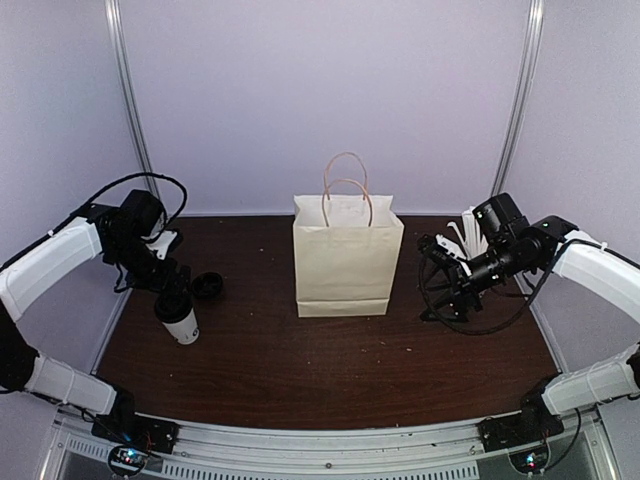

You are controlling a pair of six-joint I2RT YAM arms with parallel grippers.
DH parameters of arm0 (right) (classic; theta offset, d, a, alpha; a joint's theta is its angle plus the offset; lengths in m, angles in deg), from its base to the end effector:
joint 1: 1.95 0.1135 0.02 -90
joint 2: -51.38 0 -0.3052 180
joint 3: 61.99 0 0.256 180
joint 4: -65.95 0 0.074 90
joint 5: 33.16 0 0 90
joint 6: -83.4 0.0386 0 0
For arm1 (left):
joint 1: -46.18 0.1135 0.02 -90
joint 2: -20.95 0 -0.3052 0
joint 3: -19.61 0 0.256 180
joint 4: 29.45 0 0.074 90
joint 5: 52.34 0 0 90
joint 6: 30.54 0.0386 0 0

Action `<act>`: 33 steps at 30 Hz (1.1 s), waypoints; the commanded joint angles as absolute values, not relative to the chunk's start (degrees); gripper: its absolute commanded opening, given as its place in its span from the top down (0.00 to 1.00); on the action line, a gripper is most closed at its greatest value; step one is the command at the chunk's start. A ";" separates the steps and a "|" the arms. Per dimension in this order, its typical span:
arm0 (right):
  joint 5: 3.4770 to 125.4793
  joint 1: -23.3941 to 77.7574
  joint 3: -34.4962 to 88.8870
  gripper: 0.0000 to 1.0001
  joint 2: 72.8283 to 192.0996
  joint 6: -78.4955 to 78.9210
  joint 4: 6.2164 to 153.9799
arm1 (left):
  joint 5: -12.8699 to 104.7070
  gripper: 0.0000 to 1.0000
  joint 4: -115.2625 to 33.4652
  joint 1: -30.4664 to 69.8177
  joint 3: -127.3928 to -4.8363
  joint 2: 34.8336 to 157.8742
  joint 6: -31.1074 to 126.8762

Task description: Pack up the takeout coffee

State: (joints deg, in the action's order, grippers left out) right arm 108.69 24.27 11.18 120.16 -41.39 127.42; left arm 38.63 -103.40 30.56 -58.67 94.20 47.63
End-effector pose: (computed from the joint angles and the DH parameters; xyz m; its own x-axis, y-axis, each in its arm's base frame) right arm 0.1821 0.1235 0.3355 -0.2440 -0.5130 -0.8230 -0.9687 0.0884 0.2320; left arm 0.2190 -0.0619 0.3231 -0.9359 0.0488 -0.3488 0.0850 0.9924 -0.0892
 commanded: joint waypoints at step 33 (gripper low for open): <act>108.69 23.72 10.63 0.19 120.38 -43.34 127.03 | 36.79 0.26 -102.99 31.49 -55.83 97.83 47.96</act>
State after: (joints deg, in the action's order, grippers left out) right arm 108.67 23.99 11.18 120.27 -42.68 127.40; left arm 35.81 -102.88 31.00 -56.36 97.46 48.33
